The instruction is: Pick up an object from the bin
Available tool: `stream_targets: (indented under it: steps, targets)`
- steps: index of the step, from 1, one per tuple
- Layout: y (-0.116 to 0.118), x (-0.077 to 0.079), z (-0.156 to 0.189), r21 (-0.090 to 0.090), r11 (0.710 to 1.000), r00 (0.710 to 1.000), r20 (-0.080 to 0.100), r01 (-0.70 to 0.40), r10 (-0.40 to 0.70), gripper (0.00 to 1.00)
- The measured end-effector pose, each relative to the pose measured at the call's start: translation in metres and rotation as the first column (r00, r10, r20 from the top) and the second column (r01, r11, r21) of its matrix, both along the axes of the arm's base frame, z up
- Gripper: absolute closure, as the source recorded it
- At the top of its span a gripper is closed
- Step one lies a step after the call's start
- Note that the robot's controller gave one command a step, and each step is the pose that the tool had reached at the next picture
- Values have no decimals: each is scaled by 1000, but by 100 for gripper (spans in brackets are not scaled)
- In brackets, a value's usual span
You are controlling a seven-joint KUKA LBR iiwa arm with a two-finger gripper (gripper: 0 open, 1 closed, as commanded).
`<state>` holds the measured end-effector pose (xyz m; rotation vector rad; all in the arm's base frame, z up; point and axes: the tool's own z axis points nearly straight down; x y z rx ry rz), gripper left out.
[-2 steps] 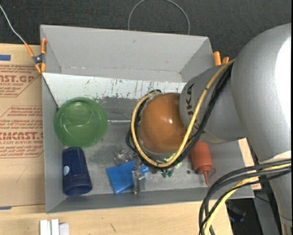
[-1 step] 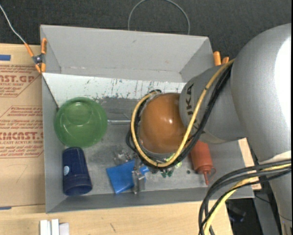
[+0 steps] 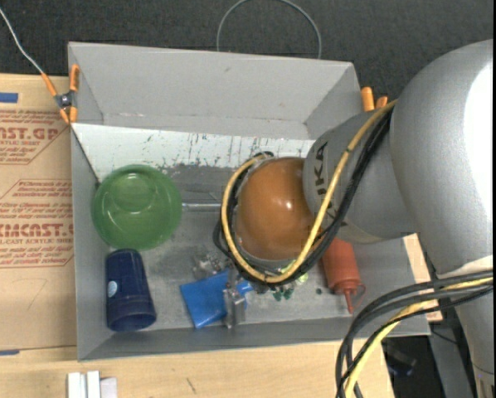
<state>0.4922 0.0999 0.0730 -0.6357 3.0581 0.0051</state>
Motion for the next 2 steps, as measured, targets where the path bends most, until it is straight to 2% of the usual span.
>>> stream_targets:
  steps: [2]
  targets:
    - [0,0,0,0,1000,1000,0,0,0,100]
